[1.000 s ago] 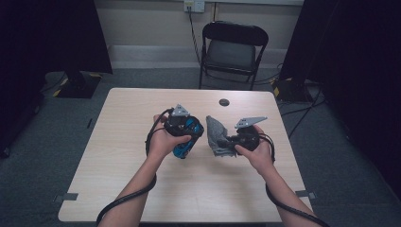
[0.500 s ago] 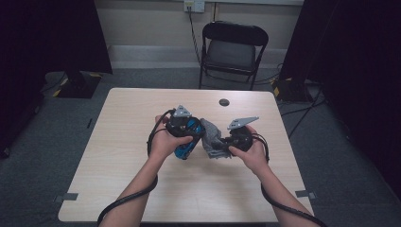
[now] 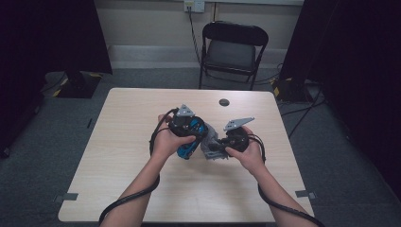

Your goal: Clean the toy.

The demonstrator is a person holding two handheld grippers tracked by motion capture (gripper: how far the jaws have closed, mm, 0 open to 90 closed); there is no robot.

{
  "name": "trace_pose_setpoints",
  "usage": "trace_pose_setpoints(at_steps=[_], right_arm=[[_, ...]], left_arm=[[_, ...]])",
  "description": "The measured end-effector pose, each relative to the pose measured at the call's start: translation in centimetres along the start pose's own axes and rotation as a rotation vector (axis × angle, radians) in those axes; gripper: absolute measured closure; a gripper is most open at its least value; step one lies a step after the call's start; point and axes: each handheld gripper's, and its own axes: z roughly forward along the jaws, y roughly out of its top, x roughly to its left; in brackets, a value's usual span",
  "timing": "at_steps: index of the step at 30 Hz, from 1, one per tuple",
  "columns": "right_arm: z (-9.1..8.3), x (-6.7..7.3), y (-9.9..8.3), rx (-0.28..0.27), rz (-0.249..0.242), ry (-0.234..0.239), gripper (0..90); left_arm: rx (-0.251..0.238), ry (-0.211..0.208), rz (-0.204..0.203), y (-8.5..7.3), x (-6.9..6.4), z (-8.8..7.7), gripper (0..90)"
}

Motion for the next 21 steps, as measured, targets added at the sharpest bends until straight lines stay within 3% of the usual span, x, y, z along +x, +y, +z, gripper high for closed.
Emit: trace_pose_setpoints(at_steps=[21], right_arm=[[2.8,1.8,-1.0,0.018,-0.004,0.069,74.1]], left_arm=[[-0.016,0.017,0.003,0.9,0.1,0.0,25.4]])
